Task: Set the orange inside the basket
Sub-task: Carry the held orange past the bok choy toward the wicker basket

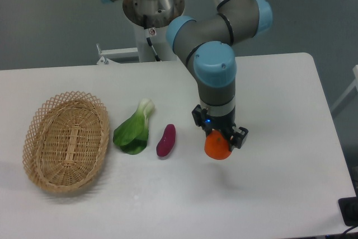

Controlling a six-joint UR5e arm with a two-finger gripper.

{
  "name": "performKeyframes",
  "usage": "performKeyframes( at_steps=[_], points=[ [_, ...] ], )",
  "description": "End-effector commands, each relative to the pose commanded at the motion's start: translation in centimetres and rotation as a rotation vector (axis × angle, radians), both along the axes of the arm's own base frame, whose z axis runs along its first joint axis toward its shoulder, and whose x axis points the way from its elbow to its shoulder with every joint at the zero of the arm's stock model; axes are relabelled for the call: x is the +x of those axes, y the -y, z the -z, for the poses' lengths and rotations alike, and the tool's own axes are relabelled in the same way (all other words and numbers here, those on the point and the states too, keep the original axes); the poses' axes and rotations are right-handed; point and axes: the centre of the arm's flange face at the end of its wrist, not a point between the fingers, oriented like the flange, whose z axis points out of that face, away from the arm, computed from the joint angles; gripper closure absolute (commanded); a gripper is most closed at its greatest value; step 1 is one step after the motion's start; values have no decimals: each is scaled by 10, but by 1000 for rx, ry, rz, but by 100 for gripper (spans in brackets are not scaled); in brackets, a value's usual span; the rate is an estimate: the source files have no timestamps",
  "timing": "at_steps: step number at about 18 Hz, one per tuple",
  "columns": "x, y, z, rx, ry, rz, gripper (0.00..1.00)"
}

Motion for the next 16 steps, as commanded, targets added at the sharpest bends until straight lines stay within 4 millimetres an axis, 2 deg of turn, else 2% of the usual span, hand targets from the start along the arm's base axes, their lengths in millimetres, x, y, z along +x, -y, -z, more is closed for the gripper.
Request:
performKeyframes(
  at_steps=[5,9,16],
  points=[
    [43,-22,1,11,8,11,32],
    [57,-29,5,16,17,-2,32],
    [117,-61,4,44,34,4,32]
  ],
)
